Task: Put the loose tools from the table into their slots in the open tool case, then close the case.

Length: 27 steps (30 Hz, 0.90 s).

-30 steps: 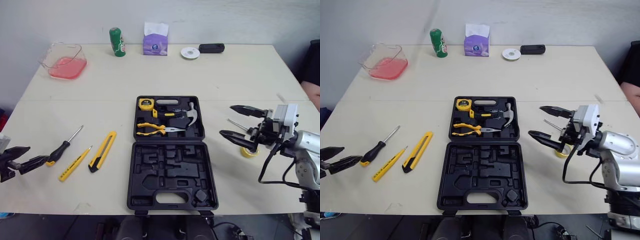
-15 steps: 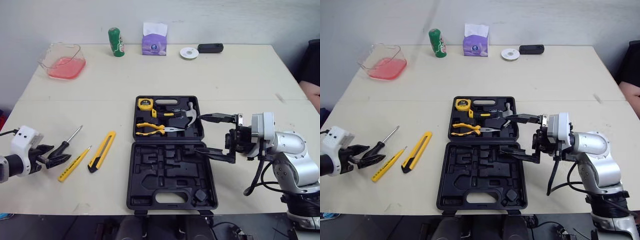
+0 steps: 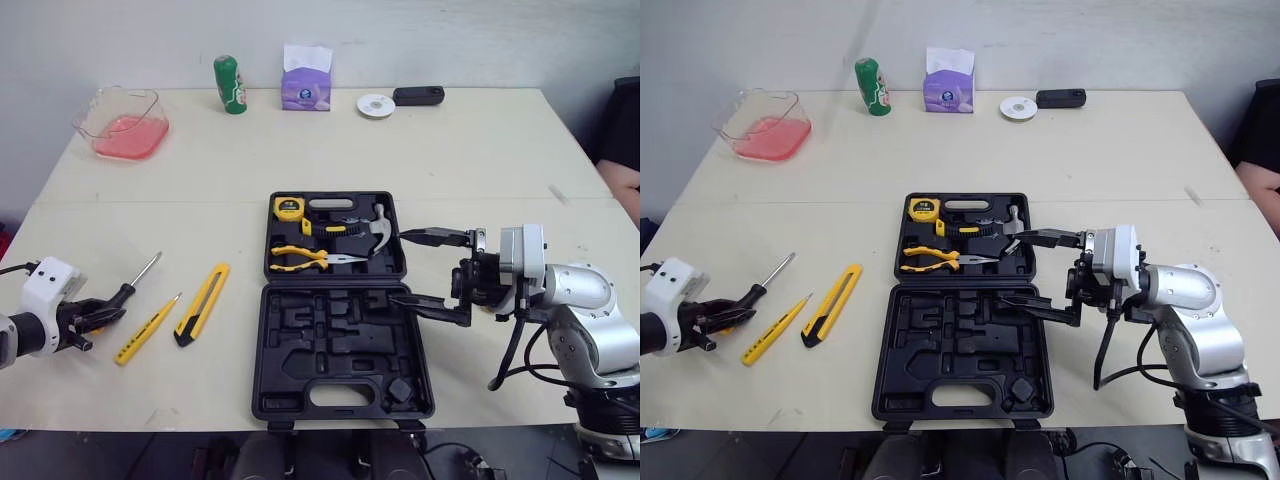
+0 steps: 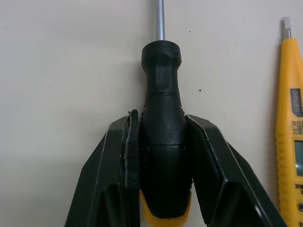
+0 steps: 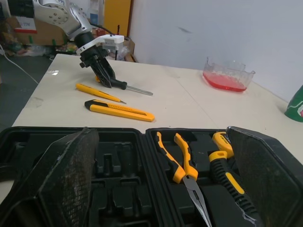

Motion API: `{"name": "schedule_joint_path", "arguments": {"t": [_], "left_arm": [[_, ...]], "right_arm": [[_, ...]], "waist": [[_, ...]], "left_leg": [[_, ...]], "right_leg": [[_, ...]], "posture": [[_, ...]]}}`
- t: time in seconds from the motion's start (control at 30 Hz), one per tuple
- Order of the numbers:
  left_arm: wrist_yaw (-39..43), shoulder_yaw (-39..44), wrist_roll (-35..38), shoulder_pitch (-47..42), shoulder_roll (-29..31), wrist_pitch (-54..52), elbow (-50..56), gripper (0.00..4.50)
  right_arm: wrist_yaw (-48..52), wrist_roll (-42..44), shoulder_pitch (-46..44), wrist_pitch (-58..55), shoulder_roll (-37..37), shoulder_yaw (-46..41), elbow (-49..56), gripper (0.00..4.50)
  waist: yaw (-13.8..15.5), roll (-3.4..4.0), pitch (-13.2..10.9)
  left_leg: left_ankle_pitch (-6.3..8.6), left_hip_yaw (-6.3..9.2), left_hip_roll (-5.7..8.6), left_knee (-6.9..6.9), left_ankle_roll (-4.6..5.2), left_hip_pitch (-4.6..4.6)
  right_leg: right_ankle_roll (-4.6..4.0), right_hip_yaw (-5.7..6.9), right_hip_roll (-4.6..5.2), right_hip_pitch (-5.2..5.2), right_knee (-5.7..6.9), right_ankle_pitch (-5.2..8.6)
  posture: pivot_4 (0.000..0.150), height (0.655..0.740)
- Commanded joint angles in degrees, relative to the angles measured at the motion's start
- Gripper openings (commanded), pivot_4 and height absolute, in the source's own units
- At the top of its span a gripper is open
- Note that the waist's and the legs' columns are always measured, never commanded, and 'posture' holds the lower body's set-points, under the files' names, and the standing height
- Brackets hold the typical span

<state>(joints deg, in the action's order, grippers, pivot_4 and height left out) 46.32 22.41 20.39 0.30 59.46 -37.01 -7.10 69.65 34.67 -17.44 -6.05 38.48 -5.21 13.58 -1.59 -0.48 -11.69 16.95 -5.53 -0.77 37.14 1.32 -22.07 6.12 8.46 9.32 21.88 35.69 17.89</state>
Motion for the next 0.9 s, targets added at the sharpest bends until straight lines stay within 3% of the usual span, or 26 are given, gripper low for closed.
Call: {"name": "schedule_joint_path", "arguments": {"t": [0.03,0.27,0.37,0.77,0.9], "left_arm": [[0.6,3.0,0.2,0.7,-0.9,3.4,1.6,1.01],[5.3,5.7,2.2,-0.7,-1.2,12.2,9.3,1.01],[8.3,4.4,8.3,-5.7,-2.4,10.4,14.8,1.01],[12.8,-21.2,10.1,-29.3,-3.5,-3.7,25.4,1.01],[15.9,-31.6,3.9,-35.8,-3.2,-4.0,25.3,1.01]], "right_arm": [[1.1,0.1,0.6,2.3,0.9,-2.3,0.6,4.50],[2.2,0.2,1.6,2.9,2.3,-3.6,-0.8,4.50],[3.2,-1.0,2.4,3.6,3.9,-4.7,-2.8,4.50],[-0.7,-3.8,2.3,1.3,6.3,-4.1,-0.3,4.50],[-2.3,-4.1,3.5,-0.6,7.9,-4.8,1.6,4.50]], "waist": [[0.1,0.00,0.0],[0.5,-0.05,0.0],[1.2,-0.06,0.0],[1.6,-0.05,0.0],[1.7,-0.06,0.0]], "left_leg": [[0.00,-0.02,0.00,0.00,0.00,0.00],[0.00,0.01,0.00,0.05,0.01,-0.07],[-0.01,0.03,0.00,0.08,0.01,-0.09],[-0.07,0.01,-0.06,0.29,0.02,-0.12],[-0.11,-0.06,-0.13,0.31,-0.02,-0.10]], "right_leg": [[0.00,0.00,0.00,0.01,0.01,0.00],[0.00,0.09,0.05,0.02,0.00,0.00],[0.00,0.13,0.03,0.00,-0.01,0.00],[0.02,-0.11,-0.64,-0.03,0.05,-0.02],[0.02,-0.18,-0.77,0.00,0.05,-0.02]], "posture": [[0.150,0.7400],[0.150,0.7400],[0.150,0.7400],[0.150,0.7400],[0.150,0.7400]]}}
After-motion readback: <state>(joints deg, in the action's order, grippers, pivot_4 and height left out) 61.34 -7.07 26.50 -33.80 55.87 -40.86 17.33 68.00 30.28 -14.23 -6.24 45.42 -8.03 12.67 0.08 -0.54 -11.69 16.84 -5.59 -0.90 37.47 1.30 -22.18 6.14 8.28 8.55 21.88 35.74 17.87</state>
